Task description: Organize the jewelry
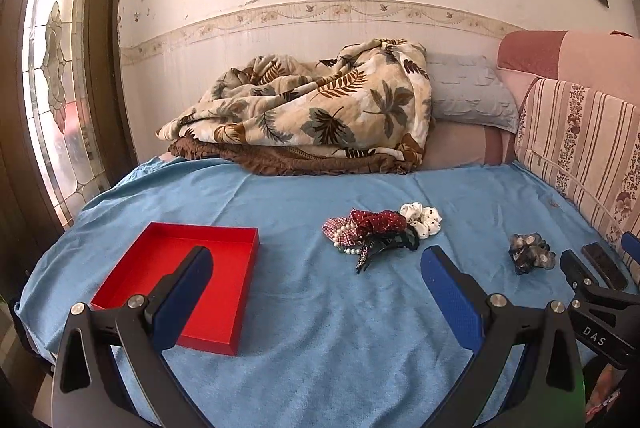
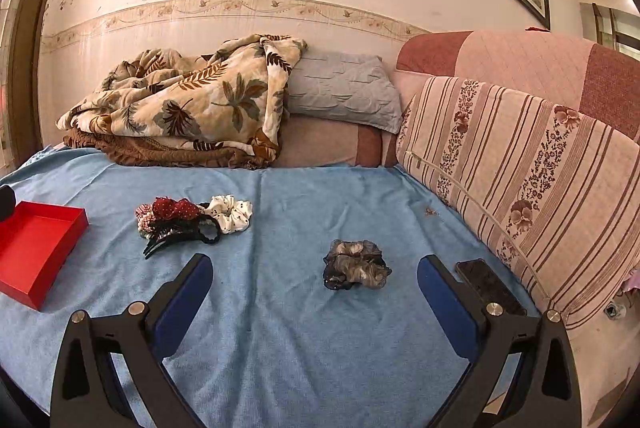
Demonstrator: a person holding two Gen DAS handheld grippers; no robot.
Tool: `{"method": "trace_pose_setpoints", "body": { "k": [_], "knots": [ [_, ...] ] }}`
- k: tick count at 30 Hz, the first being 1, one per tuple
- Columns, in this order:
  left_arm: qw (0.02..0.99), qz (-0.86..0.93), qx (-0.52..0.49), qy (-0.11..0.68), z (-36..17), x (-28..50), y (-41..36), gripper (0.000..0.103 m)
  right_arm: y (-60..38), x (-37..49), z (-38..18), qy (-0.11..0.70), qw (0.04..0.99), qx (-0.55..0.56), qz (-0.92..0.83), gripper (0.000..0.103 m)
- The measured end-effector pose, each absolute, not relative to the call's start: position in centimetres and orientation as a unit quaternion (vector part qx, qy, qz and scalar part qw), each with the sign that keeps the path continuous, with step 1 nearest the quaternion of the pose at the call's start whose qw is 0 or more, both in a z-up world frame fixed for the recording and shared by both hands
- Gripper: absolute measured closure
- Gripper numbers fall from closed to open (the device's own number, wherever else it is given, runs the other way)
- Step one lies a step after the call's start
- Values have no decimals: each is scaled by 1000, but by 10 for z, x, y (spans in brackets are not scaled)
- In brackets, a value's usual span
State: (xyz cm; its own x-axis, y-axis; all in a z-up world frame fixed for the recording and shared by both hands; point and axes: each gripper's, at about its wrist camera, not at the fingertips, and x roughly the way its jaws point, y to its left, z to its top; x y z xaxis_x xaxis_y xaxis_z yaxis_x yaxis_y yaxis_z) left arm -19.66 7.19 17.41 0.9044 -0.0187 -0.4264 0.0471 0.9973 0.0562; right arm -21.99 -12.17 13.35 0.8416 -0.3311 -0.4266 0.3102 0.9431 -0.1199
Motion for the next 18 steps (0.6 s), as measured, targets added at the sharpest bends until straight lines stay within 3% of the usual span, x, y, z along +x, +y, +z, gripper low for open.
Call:
{"method": "trace_pose_setpoints", "body": {
  "k": [18],
  "knots": [
    [965, -27, 35, 257, 156, -179, 70, 0, -132, -209, 121, 250, 954, -15, -163, 0]
  ]
}}
